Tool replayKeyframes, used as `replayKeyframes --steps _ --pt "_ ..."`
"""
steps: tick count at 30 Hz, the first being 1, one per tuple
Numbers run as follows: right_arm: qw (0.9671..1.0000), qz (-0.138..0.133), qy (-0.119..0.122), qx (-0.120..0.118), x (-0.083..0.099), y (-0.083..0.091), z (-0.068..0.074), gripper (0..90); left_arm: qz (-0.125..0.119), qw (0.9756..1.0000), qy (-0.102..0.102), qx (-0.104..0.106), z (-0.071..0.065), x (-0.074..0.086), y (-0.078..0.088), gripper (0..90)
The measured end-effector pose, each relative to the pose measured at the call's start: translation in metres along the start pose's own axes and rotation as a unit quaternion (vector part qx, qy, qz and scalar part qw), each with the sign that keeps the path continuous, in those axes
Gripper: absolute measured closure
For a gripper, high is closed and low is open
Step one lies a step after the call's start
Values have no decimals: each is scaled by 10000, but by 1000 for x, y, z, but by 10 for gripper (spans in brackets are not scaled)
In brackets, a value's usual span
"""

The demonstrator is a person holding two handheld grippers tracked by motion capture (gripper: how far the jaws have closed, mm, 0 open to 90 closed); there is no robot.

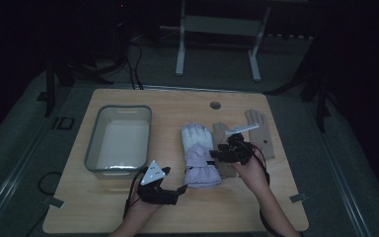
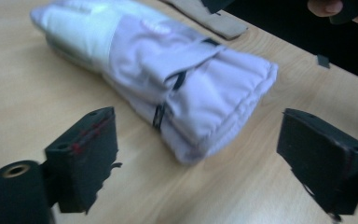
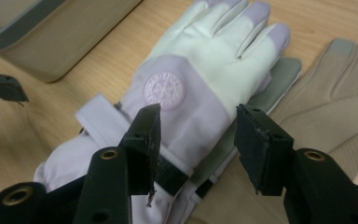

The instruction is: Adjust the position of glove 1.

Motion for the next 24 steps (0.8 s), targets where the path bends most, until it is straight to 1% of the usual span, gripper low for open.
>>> replayKeyframes --steps 1,3,4,5,6,7,8,9,10,11,12,13,14,15,17,18,19,21,22,23,24 --pt "10000 -52 -40 49 -2 -1 -1 493 0 10000 -25 -26 -1 -6 -2 140" --pt "9999 -92 -107 40 -3 -3 -1 494 48 10000 73 -9 0 -16 -7 159" --pt "9998 -96 -148 51 -2 -5 0 500 116 9998 116 -70 2 -20 -10 160" --pt "9998 -63 -160 58 0 -7 0 503 246 9995 156 -152 4 -22 -15 197" --pt "9998 -31 -184 35 3 -10 0 503 304 9992 205 -153 6 -22 -18 247" --pt "9998 -9 -193 27 5 -11 0 503 420 9986 284 -173 8 -21 -23 248" --pt "9998 29 -201 37 8 -13 0 503 575 9975 368 -199 9 -18 -28 248" --pt "9997 83 -223 26 11 -15 0 502 788 9957 445 -176 11 -14 -35 248" --pt "9996 156 -245 35 15 -18 -1 499 915 9943 522 -145 13 -9 -40 248" --pt "9994 197 -277 20 17 -21 -2 499 997 9931 603 -139 14 -6 -43 248" --pt "9992 265 -295 0 19 -22 -1 493 1076 9914 733 -116 15 -2 -47 248" --pt "9991 330 -259 63 22 -25 -2 473 1174 9894 850 -86 16 1 -51 248" --pt "9988 400 -201 175 24 -27 -1 468 1212 9884 916 -82 17 4 -54 247" --pt "9985 484 -164 195 27 -29 0 468 1231 9882 902 -96 17 6 -55 247" --pt "9981 537 -218 195 29 -31 0 467 1241 9877 942 -93 17 8 -58 247" --pt "9980 554 -252 171 30 -32 0 454 1246 9875 960 -81 17 8 -59 247" --pt "9976 609 -296 116 31 -34 1 418 1264 9873 963 -79 18 9 -60 247" --pt "9964 713 -468 -14 34 -38 2 400 1331 9864 960 -88 18 13 -62 248" --pt "9951 769 -611 -92 36 -42 2 388 1341 9863 962 -86 19 14 -63 249" --pt "9943 799 -692 -151 37 -43 2 388 1353 9858 994 -58 20 14 -63 249" --pt "9924 844 -858 -246 39 -45 0 386 1359 9854 1029 -30 20 15 -63 249"
Point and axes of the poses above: each handheld gripper's, and its own axes: y roughly backward along the jaws, x roughly out of its underside, z roughly to its left, the point moved 4 cm from there along -y, roughly forward along the jaws, and after that the axes turned 5 degrees about x, right-handed, at the moved point
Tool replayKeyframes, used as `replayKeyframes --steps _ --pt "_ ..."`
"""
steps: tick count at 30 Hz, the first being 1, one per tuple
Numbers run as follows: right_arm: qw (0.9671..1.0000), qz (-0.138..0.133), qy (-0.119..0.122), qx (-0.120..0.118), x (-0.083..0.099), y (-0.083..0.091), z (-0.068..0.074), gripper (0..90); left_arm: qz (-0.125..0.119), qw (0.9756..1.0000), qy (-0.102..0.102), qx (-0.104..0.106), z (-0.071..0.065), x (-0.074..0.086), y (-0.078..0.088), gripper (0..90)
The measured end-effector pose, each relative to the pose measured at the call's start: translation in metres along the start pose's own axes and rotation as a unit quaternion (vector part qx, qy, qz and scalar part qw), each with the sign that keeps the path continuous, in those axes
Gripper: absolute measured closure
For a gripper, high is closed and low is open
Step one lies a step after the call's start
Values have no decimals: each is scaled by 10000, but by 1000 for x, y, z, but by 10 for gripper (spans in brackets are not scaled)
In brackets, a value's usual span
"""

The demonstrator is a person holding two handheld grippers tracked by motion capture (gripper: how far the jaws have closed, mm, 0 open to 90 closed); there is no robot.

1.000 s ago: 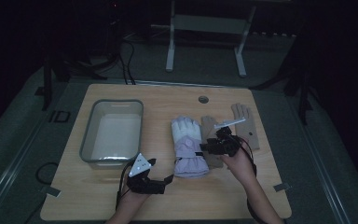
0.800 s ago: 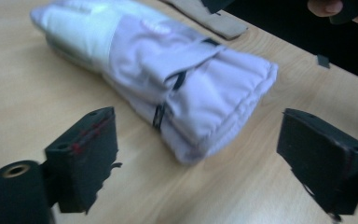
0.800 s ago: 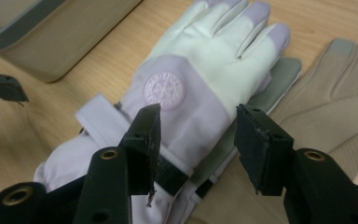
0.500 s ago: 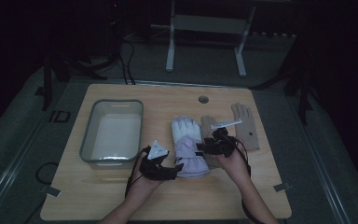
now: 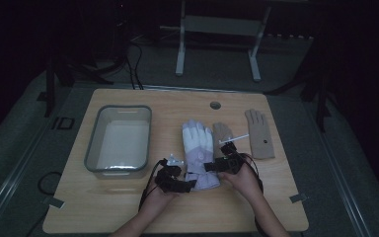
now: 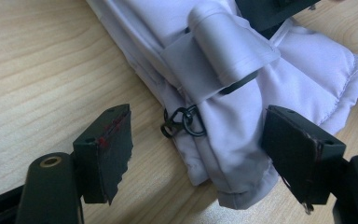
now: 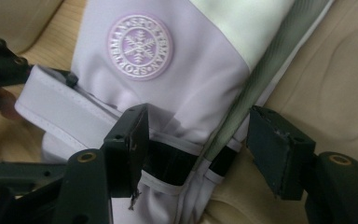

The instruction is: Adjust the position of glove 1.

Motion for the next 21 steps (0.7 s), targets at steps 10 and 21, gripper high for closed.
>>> replayKeyframes --steps 10,21 --pt "9950 187 -569 -797 5 -12 -16 425 116 9991 -71 399 0 1 -3 442" --pt "9966 168 -392 -702 5 -9 -6 535 382 9976 -82 578 0 -4 4 688"
Point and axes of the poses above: each handheld gripper's, and its own axes: y roughly backward along the jaws, x roughly out of its underside, z roughly to its left, the point moved 4 cm from there along -y, roughly forward along the jaws, and after that the axes turned 5 degrees about x, right-handed, at the moved point
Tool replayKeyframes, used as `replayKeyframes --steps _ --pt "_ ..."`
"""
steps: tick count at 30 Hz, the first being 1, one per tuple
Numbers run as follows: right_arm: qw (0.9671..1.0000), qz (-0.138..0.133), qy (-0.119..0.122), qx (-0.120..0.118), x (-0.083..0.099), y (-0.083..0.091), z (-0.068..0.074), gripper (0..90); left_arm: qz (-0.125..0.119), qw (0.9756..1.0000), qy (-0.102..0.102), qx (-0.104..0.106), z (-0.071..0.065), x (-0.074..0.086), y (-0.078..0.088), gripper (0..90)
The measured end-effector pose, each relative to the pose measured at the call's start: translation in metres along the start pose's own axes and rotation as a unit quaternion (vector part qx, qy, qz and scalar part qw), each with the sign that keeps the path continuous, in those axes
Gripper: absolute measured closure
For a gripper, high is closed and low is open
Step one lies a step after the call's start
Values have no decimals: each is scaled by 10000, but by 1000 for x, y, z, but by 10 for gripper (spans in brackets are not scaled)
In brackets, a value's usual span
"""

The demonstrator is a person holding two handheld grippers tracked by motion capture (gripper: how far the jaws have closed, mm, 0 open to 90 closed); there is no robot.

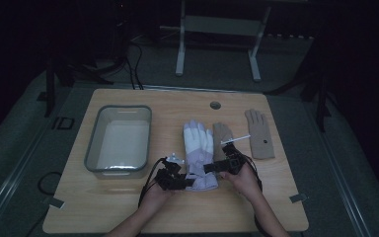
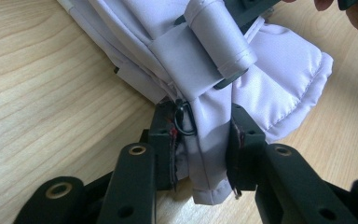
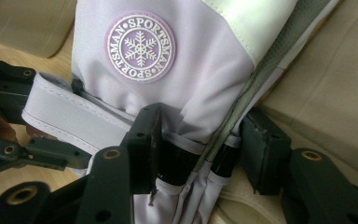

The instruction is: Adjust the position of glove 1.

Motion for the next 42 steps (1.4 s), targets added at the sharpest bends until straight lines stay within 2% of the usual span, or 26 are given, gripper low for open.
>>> replayKeyframes --steps 2,4,7,13,17,25,32,42 --pt "10000 -53 -10 -29 1 0 2 542 42 10000 -54 8 1 0 2 692" --pt "10000 -85 22 -16 1 1 5 557 22 10000 10 21 1 0 4 697" --pt "9998 -88 117 96 -1 2 10 573 69 10000 13 9 1 -1 6 706" --pt "9997 -137 174 114 -3 7 16 582 143 9998 -111 -20 -2 -6 14 713" --pt "9994 -244 220 119 -7 14 21 582 95 9998 -159 -55 -4 -13 22 713" --pt "9982 -473 356 128 -22 28 34 581 26 9996 -272 -123 -6 -27 43 713" --pt "9966 -660 479 87 -41 39 50 580 13 9985 -452 -301 -6 -42 66 712" --pt "9951 -757 639 79 -62 40 71 580 -69 9978 -473 -467 1 -49 94 713"
Point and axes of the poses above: each handheld gripper's, and its own axes: y roughly backward along the jaws, x roughly out of its underside, z roughly to its left, the point moved 4 cm from there along -y, roughly forward along the jaws, and after that the axes turned 5 degrees about x, right-handed, at the moved point
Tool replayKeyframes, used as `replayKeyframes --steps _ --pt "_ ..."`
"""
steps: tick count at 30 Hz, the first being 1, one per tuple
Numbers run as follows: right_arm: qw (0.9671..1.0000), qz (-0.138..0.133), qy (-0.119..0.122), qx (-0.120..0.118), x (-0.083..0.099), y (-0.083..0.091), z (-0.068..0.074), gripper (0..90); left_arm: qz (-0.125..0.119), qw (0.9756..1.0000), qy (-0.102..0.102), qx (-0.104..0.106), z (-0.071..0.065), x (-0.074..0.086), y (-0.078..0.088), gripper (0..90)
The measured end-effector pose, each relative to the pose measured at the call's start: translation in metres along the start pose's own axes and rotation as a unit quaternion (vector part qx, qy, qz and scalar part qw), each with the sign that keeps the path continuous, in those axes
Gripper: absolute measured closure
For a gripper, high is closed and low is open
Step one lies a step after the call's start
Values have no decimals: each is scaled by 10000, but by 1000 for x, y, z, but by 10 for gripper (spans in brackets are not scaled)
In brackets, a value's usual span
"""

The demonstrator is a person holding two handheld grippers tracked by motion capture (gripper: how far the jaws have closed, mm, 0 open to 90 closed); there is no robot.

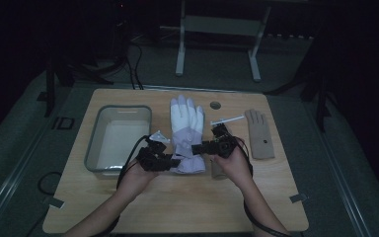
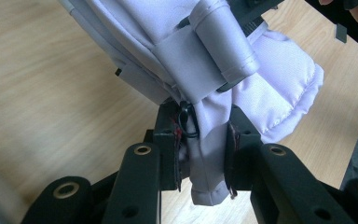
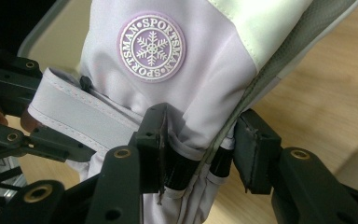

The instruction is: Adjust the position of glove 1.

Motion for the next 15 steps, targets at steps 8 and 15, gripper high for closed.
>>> replayKeyframes --steps 8,15 --pt "9998 -81 121 -117 -22 -8 22 580 9 9999 6 -127 14 -2 30 713" --pt "9994 -87 294 -156 -47 -23 45 581 10 9990 22 -438 31 1 59 713"
Point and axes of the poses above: each handheld gripper's, and its own axes: y roughly backward along the jaws, x roughly out of its underside, z roughly to its left, the point moved 4 cm from there along -y, roughly forward along the jaws, and after that the axes turned 5 degrees about x, right-handed, at the moved point
